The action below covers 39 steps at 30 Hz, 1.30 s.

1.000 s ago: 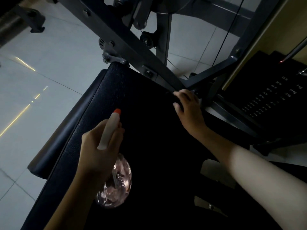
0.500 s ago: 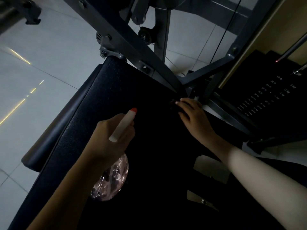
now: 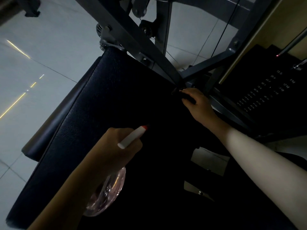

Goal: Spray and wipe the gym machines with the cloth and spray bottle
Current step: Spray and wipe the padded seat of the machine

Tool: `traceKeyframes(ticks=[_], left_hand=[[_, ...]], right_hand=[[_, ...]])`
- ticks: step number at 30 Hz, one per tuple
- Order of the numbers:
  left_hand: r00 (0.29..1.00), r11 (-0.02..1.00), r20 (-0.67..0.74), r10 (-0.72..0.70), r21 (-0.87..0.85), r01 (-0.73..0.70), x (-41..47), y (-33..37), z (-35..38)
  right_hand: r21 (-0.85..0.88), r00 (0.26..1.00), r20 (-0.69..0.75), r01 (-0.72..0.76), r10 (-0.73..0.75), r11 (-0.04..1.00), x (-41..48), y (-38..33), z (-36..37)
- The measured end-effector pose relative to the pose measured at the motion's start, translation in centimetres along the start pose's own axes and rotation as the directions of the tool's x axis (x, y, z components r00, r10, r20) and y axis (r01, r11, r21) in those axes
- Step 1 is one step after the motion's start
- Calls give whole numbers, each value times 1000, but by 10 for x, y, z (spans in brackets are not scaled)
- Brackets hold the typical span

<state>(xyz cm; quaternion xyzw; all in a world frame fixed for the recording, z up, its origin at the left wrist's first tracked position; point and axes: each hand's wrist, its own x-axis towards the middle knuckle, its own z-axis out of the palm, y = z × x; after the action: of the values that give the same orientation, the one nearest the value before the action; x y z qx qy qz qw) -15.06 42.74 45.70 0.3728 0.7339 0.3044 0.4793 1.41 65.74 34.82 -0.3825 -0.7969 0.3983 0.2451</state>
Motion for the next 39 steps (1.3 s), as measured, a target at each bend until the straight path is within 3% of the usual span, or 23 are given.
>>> traceKeyframes(ticks=[6, 13, 17, 24, 27, 32, 34, 37, 39], left_hand=[[996, 996, 88, -10, 90, 2, -22, -4, 3], [984, 983, 119, -132, 142, 115, -44, -17, 5], [991, 971, 122, -60, 236, 29, -55, -22, 6], [995, 989, 93, -27, 150, 13, -73, -32, 14], [997, 991, 69, 22, 128, -30, -77, -38, 17], [998, 995, 56, 36, 87, -41, -80, -42, 22], [997, 996, 55, 55, 63, -58, -83, -42, 21], [995, 991, 24, 100, 90, -101, -87, -43, 23], [991, 983, -1, 134, 125, -133, -88, -44, 25]], right_hand=[[1, 1000, 16, -17, 17, 1000, -4, -3, 0], [-10, 999, 34, -31, 32, 999, -12, -3, 1], [-36, 997, 37, -65, 66, 997, -18, -3, 5], [-41, 982, -88, -172, 168, 984, -32, -14, 27], [-116, 995, -83, -72, 62, 991, -53, -24, 47], [-157, 966, 187, 206, -176, 966, -95, -17, 41], [-219, 960, 198, 238, -196, 946, -92, -4, 24], [-235, 1000, -13, -4, 1, 972, -69, 6, 16], [-117, 945, -226, -268, 237, 956, -50, -4, 28]])
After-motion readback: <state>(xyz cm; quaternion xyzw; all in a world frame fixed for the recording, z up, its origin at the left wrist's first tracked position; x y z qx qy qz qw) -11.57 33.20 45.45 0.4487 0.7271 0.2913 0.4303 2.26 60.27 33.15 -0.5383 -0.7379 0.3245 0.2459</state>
